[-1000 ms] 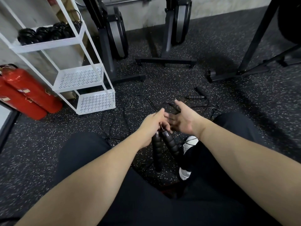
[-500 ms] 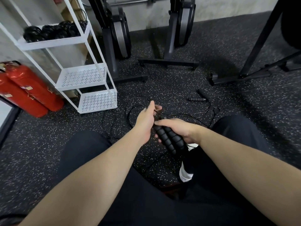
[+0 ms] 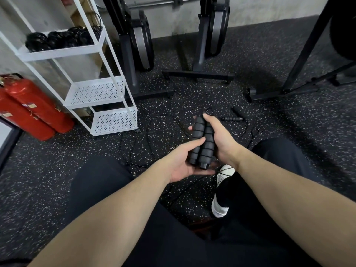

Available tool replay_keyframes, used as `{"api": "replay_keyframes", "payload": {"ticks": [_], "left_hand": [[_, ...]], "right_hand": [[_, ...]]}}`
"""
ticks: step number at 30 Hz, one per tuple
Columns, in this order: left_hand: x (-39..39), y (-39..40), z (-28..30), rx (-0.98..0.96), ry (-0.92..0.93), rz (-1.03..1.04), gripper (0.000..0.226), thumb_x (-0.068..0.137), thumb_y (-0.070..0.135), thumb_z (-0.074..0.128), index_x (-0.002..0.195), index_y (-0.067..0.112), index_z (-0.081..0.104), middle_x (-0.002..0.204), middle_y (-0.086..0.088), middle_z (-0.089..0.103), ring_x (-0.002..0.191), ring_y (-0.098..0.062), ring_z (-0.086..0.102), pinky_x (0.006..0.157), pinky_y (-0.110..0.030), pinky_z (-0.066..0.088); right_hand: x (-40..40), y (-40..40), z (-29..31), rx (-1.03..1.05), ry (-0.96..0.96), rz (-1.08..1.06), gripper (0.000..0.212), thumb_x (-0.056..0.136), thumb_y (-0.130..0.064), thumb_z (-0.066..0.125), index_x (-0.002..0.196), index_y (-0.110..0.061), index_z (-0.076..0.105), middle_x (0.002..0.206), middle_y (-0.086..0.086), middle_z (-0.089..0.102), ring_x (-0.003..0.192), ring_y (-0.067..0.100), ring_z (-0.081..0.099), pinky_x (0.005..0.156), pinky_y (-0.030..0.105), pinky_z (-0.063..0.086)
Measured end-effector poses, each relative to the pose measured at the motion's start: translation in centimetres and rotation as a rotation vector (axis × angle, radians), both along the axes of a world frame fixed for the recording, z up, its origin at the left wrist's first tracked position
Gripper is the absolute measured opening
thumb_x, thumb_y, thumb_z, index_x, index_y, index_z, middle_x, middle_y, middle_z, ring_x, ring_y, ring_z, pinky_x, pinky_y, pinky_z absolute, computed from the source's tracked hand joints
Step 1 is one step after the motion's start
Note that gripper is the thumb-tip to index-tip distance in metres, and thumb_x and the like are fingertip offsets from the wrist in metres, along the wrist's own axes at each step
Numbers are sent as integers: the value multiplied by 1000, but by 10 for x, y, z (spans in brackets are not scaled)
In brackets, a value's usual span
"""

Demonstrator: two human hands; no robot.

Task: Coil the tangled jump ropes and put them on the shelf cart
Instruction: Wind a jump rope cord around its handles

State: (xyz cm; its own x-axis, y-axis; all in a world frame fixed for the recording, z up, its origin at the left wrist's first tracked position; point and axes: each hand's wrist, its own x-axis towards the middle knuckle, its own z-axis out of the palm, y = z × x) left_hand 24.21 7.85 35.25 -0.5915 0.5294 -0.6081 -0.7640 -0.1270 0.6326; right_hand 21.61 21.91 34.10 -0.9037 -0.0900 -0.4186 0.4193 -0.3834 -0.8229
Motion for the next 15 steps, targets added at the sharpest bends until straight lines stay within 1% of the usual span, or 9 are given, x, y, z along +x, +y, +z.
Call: {"api": "replay_keyframes", "payload": {"ticks": [3,4,6,7,8,11,12,14,15], "left_hand": [[-3,-8,5,19,42,-76,38,94,29,62,126,8,62,116,-18,72,94,-37,73,75,-45,64],[-5,-10,7,9,64,-107,39,94,32,61,126,9,62,114,-17,72,91,-35,73,70,-41,64],[-7,-13,11,0,104,-154,39,99,39,53,126,13,65,114,-15,74,88,-30,73,59,-32,62],[-9,-15,12,-2,113,-153,40,100,43,51,124,14,66,113,-15,74,85,-28,72,56,-30,60],[-11,-17,14,1,115,-142,44,97,47,51,122,14,67,110,-15,75,81,-27,72,54,-29,59],[-14,-21,17,122,7,-119,65,88,64,52,117,10,73,104,-18,72,83,-37,72,64,-42,63],[-13,-20,18,186,-49,-124,71,87,68,51,117,9,74,108,-20,71,86,-42,71,69,-48,63],[-11,-18,16,227,-83,-172,76,90,74,46,127,11,69,115,-22,69,83,-39,70,68,-41,62],[-11,-16,15,219,-75,-188,77,92,74,43,133,13,65,116,-21,69,77,-33,68,62,-34,59]], "right_hand": [[-3,3,3,46,11,27,36,93,-53,59,103,-23,76,110,8,76,87,24,69,92,46,56],[-3,5,4,60,13,48,38,92,-56,59,101,-23,77,110,7,75,84,25,69,89,45,58],[-4,8,8,71,20,88,47,94,-59,54,106,-19,76,105,7,74,74,21,69,62,32,58],[-5,10,9,66,31,101,50,96,-59,50,109,-17,74,103,6,74,73,20,69,51,26,53],[-5,11,12,52,42,108,51,99,-58,46,111,-16,72,101,6,74,76,20,69,47,25,49],[-7,15,12,-16,70,124,50,103,-52,37,112,-15,69,99,5,75,89,20,71,67,29,58],[-6,16,12,-11,61,133,50,103,-52,36,111,-15,69,97,5,75,87,20,71,68,29,59],[-4,16,15,25,34,174,49,103,-52,36,105,-19,72,93,6,76,74,19,72,51,26,56],[-4,15,15,34,29,186,49,102,-54,39,102,-22,76,100,7,77,76,21,73,50,25,56]]}}
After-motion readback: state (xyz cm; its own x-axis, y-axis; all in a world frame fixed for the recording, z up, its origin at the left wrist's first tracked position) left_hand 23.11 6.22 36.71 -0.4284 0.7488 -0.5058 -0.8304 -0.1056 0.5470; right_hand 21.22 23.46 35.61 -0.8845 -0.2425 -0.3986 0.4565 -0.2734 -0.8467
